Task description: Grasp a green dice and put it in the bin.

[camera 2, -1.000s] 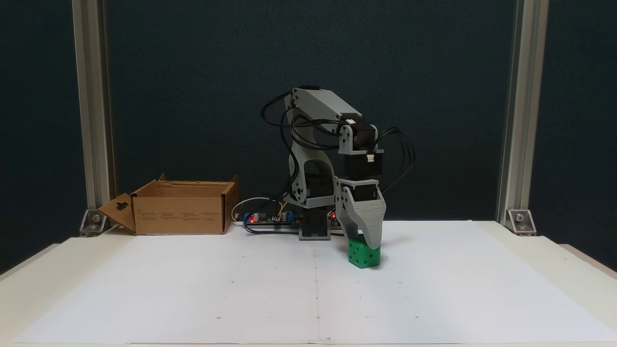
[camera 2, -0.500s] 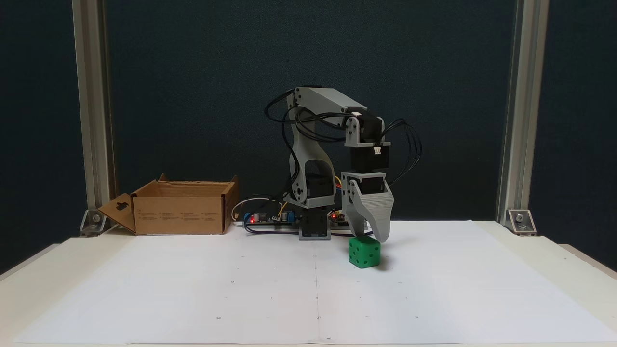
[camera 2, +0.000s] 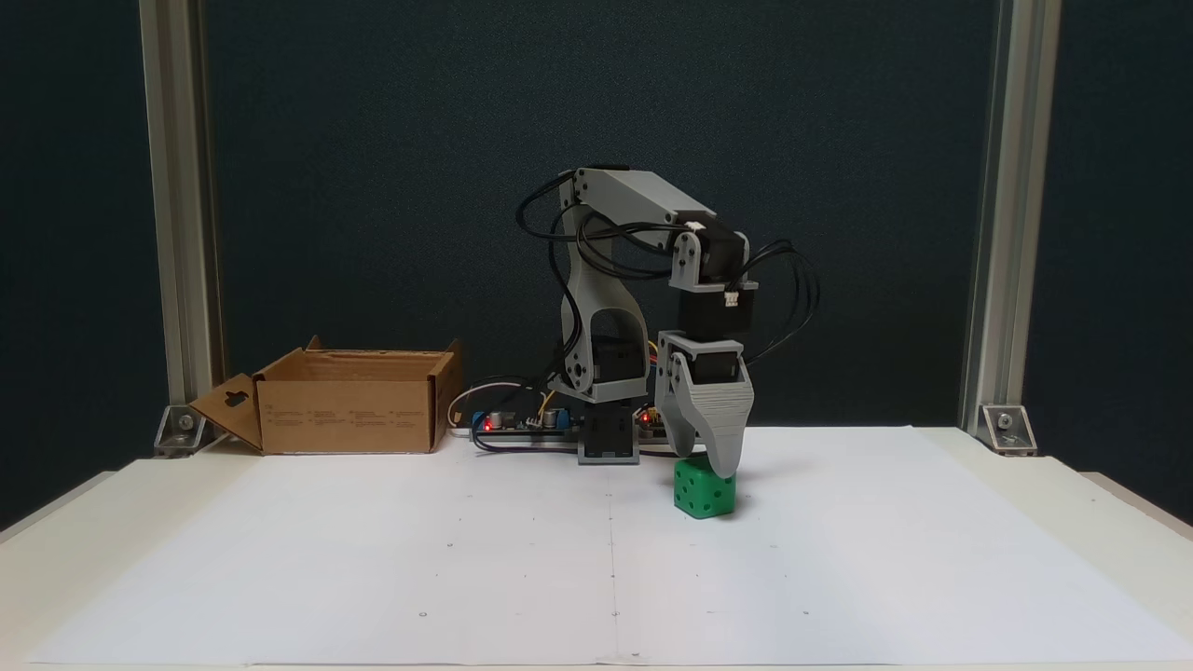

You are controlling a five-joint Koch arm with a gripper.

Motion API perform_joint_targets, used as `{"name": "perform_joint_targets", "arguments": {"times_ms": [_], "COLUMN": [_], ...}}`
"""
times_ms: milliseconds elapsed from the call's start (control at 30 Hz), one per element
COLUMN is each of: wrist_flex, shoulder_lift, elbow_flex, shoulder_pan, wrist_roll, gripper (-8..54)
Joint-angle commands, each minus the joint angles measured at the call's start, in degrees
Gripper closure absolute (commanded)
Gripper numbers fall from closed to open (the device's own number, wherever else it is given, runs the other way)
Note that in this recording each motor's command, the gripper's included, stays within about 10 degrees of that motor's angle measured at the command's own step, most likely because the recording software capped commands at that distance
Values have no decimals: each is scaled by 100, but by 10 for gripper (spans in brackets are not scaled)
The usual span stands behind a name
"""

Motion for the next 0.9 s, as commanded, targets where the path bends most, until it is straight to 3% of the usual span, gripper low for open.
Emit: {"name": "perform_joint_targets", "arguments": {"times_ms": [0,867], "wrist_flex": [114,-9], "shoulder_lift": [-35,-686], "elbow_flex": [-299,-369], "shoulder_pan": [0,26], "wrist_roll": [343,396], "gripper": [41,42]}}
